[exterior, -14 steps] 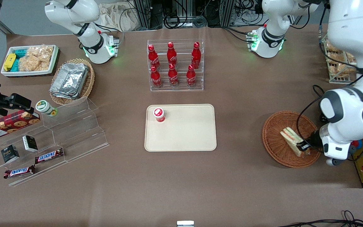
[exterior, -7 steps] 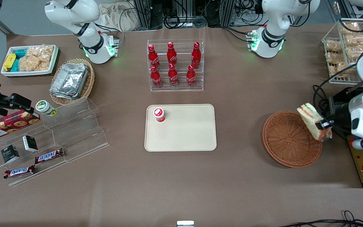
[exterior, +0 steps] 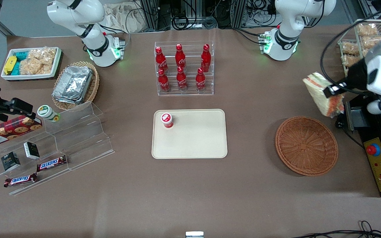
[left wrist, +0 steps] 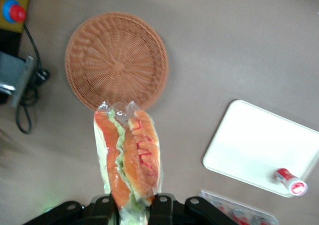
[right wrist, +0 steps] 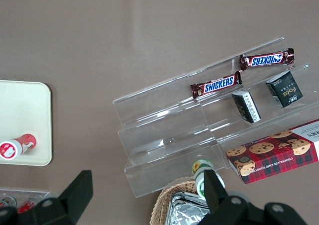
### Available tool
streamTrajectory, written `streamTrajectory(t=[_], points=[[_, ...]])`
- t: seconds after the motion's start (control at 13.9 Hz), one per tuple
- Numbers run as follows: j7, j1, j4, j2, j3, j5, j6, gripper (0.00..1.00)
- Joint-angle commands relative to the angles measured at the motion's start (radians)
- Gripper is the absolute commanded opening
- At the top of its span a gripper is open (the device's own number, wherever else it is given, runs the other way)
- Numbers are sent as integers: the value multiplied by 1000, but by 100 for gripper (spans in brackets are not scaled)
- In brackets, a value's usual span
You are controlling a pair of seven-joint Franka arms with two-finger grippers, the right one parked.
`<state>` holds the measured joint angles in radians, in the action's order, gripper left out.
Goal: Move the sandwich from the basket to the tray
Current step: 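Carry the sandwich over the cream tray and lower it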
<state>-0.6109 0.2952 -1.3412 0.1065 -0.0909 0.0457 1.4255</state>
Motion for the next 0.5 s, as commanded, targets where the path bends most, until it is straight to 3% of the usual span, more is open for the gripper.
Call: streamTrajectory(t=[0.0, 0.43], points=[[-143, 102, 22, 27, -1, -7, -11, 20], [-369, 191, -21, 205, 23, 153, 287, 20]])
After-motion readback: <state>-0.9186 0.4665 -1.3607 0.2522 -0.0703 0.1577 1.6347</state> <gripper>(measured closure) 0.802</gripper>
